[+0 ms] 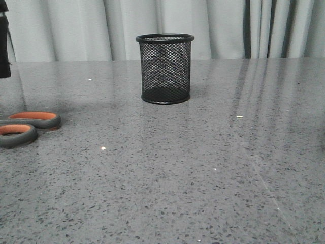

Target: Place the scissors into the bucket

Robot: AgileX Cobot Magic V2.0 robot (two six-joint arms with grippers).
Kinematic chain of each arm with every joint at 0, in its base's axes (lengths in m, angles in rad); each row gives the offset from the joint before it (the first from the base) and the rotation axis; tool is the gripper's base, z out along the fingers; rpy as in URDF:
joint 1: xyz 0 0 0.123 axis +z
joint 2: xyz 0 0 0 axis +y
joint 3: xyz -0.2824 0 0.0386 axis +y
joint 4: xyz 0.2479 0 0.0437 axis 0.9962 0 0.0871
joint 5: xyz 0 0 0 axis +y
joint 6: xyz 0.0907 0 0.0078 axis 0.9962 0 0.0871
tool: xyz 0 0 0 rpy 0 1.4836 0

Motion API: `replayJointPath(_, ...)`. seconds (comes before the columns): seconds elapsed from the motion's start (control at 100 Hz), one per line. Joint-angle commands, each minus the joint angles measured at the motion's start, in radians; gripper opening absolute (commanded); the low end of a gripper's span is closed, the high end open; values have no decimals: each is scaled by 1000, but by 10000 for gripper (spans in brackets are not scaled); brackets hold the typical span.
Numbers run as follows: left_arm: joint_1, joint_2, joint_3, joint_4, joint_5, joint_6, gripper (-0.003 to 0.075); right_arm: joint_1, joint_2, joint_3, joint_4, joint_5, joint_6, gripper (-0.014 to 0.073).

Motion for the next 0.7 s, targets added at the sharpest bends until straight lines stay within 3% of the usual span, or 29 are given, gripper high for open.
replayJointPath(0.0,-8,-24,-8,-26,39,0,411,-1,-5,-35,16,-49,-16,488)
replayJointPath(0.69,5,5,78,5,-4,34,411,19,-5,-35,16,-59,-18,488)
